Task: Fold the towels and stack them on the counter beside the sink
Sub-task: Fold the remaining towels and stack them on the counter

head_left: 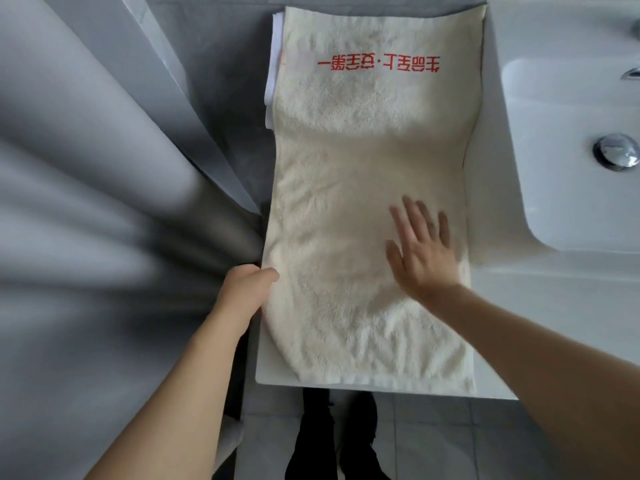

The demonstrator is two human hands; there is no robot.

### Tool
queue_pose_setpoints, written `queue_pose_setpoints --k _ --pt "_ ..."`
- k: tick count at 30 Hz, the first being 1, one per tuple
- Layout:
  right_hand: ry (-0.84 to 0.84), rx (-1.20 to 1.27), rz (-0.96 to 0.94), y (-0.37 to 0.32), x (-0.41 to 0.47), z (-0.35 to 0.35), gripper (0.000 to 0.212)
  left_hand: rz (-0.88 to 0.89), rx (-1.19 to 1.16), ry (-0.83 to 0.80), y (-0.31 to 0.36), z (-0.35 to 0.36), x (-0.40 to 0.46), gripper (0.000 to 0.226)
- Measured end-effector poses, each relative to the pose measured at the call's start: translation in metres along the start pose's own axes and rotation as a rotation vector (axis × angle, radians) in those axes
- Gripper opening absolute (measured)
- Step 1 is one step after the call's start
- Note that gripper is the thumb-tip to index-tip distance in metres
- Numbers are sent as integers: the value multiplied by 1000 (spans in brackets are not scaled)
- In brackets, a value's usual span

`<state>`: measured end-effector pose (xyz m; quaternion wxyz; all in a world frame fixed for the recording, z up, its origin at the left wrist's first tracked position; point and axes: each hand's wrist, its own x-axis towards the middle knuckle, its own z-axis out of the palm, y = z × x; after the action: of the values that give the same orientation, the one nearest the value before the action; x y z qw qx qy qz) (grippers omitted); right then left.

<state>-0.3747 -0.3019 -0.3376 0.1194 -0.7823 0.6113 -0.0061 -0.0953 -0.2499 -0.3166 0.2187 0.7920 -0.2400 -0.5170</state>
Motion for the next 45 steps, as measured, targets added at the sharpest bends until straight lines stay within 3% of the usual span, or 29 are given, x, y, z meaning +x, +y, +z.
queue_pose_setpoints --k 3,5,7,9,14,16,20,23,25,27,29,31,34,39,42,45 --pt "-98 59 -43 -20 -61 10 63 -22 -190 -55 -2 -1 -13 23" --pt "-185 14 14 -18 -91 19 65 -80 -89 -137 -4 -1 -23 19" --pt "-249 60 237 -7 -109 23 68 -122 199 -162 -9 -2 -32 21" --pt "-268 174 492 1 -121 19 73 -138 308 -150 -14 -4 -39 20" --pt "-173 340 773 8 -132 -2 81 -28 -3 45 -24 -3 -53 12" --pt "-171 365 808 10 -131 -7 79 -7 62 70 -26 0 -60 18" --pt "-223 335 720 4 -135 -4 77 -91 326 -166 -25 11 -72 25" --pt "-245 255 669 -1 -139 -1 72 -107 447 -81 -29 15 -74 23" --pt "-283 149 557 -2 -138 0 73 -28 684 133 -30 20 -80 31" --pt "-245 48 331 -2 -133 3 70 192 870 329 -31 31 -82 43" --pt "-170 13 123 -5 -122 6 67 500 932 334 -26 54 -79 53" --pt "-151 22 33 -7 -107 17 65 705 1021 213 -20 83 -66 60" --pt "-200 37 92 5 -99 37 67 785 1126 67 -31 111 -44 65" --pt "-168 -17 198 50 -122 38 69 675 1169 183 -68 77 -19 69" --pt "-208 51 418 50 -136 18 73 636 1145 211 -63 58 -32 74" --pt "-151 183 740 31 -155 1 76 850 1194 73 -77 53 -72 76"
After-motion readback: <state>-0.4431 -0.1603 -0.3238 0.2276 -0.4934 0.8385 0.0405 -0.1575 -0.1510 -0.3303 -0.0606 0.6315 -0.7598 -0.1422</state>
